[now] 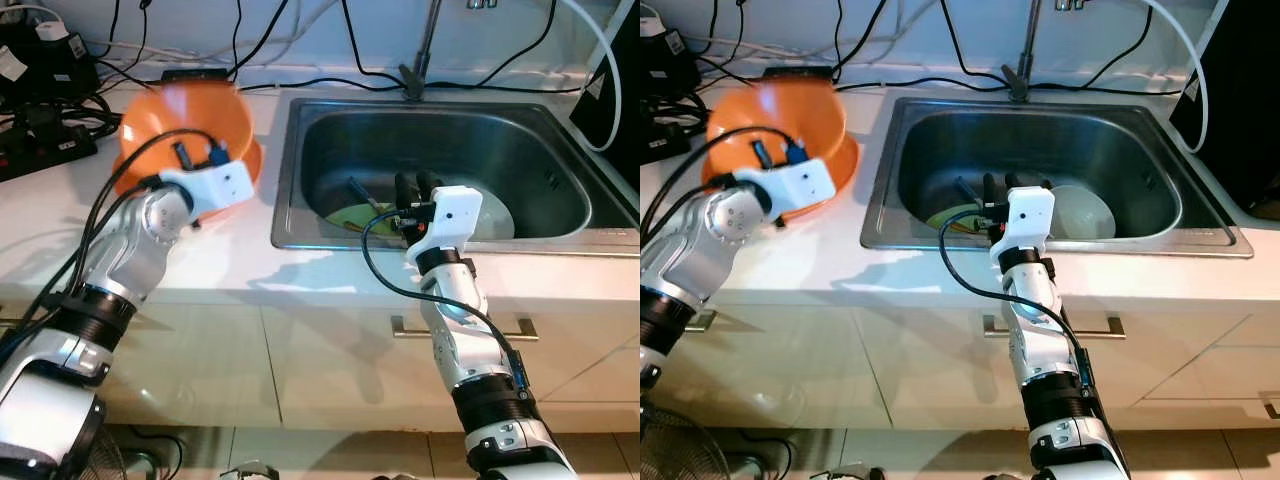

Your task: Kitchen organization

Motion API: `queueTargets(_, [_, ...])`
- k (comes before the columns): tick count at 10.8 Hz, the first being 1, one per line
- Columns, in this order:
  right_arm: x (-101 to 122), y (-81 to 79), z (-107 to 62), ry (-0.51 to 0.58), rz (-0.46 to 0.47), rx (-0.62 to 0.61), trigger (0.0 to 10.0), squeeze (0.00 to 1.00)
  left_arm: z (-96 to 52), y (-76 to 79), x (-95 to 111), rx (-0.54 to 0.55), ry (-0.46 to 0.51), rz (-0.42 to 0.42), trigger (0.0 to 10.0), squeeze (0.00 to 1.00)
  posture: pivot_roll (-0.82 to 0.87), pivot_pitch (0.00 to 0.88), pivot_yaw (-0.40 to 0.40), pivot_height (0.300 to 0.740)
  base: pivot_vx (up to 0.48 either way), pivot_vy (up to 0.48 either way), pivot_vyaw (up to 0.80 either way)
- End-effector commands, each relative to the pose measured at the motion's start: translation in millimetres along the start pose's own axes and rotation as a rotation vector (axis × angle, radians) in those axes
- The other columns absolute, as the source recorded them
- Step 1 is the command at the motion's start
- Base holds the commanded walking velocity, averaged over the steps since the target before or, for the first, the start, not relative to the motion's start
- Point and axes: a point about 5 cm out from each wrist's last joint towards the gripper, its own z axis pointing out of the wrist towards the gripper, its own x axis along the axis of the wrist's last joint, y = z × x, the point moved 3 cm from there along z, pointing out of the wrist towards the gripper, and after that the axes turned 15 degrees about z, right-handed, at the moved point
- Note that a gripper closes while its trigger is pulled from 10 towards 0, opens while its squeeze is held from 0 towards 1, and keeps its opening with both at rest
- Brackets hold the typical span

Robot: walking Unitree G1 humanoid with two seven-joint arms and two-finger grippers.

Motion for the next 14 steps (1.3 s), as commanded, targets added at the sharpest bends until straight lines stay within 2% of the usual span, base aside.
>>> queueTargets(1, [3, -1.6, 4.6, 0.01, -0.001, 0.0, 10.0, 0.0, -0.3, -34.2, 16, 0.145, 0.054, 0.056, 0.0, 0.0, 0.06, 0.0, 0.017, 0.74, 0.0, 0.0, 0.0])
queueTargets(2, [4, -2.9, 5.6, 0.012, 0.0, 0.002, 10.0, 0.0, -1.1, -40.4, 34, 0.198, 0.116, 0.059, 10.0, 0.0, 0.06, 0.0, 0.017, 0.74, 0.0, 0.0, 0.0])
queueTargets(4, [9, -4.6, 9.5, 0.019, 0.029, -0.002, 10.0, 0.0, 0.1, -31.3, 63, 0.198, 0.221, 0.061, 10.0, 0.0, 0.05, 0.0, 0.019, 0.74, 0.0, 0.0, 0.0])
queueTargets(5, [13, -6.2, 13.2, 0.022, 0.044, 0.011, 10.0, 0.24, 0.5, -24.5, 79, 0.192, 0.276, 0.034, 10.0, 0.0, 0.05, 0.0, 0.019, 0.74, 0.0, 0.0, 0.0])
queueTargets(6, [17, -6.8, 16.4, 0.03, 0.064, 0.024, 10.0, 1.0, 2.0, -18.5, 88, 0.16, 0.318, -0.005, 10.0, 0.0, 0.04, 0.0, 0.024, 0.74, 0.0, 0.0, 0.0])
queueTargets(7, [22, -4.7, 19.3, 0.036, 0.108, 0.015, 10.0, 1.0, -3.4, -8.5, 115, 0.14, 0.375, -0.011, 10.0, 0.0, 0.04, 0.0, 0.023, 0.74, 0.0, 0.0, 0.0])
queueTargets(8, [27, -2.5, 22.1, 0.039, 0.163, 0.0, 10.0, 1.0, -2.7, 1.3, 125, 0.134, 0.41, -0.009, 10.0, 0.0, 0.04, 0.0, 0.023, 0.74, 0.0, 0.0, 0.0])
queueTargets(10, [50, -5.0, 34.1, 0.075, 0.305, 0.002, 10.0, 1.0, -4.8, 9.9, 135, 0.121, 0.44, -0.001, 10.0, 0.0, 0.04, 0.0, 0.026, 0.74, 0.0, 0.0, 0.0])
queueTargets(11, [59, -7.5, 39.2, 0.081, 0.424, -0.002, 10.0, 1.0, -5.0, 12.3, 136, 0.113, 0.443, 0.004, 10.0, 0.0, 0.03, 0.0, 0.026, 0.74, 0.0, 0.0, 0.0])
queueTargets(12, [60, -9.9, 41.0, 0.059, 0.497, 0.007, 10.0, 0.0, -5.0, 13.9, 137, 0.113, 0.45, 0.008, 10.0, 0.0, 0.03, 0.0, 0.026, 0.74, 0.0, 0.0, 0.0])
queueTargets(14, [56, -12.2, 43.8, -0.006, 0.624, 0.008, 10.0, 0.0, -6.6, 14.7, 139, 0.119, 0.468, 0.029, 10.0, 0.0, 0.04, 0.0, 0.024, 0.74, 0.0, 0.0, 0.0])
